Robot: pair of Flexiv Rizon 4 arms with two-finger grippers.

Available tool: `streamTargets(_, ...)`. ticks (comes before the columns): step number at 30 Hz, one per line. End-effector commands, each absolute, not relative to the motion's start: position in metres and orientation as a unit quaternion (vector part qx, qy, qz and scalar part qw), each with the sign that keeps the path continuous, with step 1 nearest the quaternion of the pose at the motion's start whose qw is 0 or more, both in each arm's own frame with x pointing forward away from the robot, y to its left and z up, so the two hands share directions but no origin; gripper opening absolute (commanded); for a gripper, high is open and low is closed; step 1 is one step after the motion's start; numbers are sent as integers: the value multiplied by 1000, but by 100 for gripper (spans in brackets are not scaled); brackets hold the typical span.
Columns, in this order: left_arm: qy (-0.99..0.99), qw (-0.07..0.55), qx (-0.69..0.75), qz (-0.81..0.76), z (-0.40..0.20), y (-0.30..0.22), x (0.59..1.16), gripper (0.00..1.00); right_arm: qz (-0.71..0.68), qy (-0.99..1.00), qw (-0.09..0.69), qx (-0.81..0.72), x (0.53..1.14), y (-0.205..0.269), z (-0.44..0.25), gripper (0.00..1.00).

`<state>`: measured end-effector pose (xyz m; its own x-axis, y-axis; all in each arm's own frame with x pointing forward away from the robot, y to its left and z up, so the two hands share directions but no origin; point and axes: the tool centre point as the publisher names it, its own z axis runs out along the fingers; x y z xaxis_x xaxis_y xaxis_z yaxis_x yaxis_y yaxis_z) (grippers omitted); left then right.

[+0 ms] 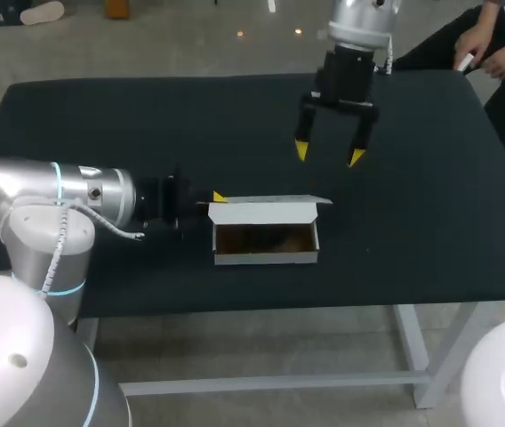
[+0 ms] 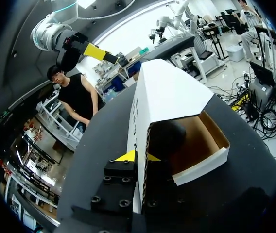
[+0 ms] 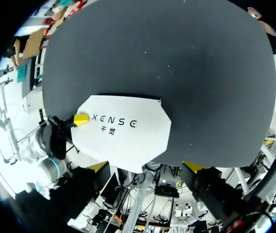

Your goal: Assemble the packaging by folding the flat box into shape, placing the metal phone stand inside, and closing the box properly

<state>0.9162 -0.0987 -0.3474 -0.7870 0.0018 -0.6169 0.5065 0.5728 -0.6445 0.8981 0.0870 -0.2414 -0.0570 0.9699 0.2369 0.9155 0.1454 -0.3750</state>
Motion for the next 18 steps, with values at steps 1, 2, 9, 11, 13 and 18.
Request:
streamTargets(1,827,308,152,-444,-359,-95,911,0,82,-723,234,-645,898,94,-250,100)
streamTargets(2,826,310,155,-445,-360,-95,910,0,83,-722,234,-646,897,95,-252,100)
streamTargets(9,824,334,154,-432,-362,-96,908,0,95,-715,244,-648,888,98,-267,65)
streamTargets(11,822,342,148,-431,-362,-96,907,0,97,-713,246,-649,885,99,-271,63)
streamTargets(13,819,349,146,-431,-362,-95,906,0,99,-711,249,-651,881,99,-276,63)
streamTargets(18,818,362,142,-425,-362,-95,904,0,99,-706,261,-651,877,97,-288,61)
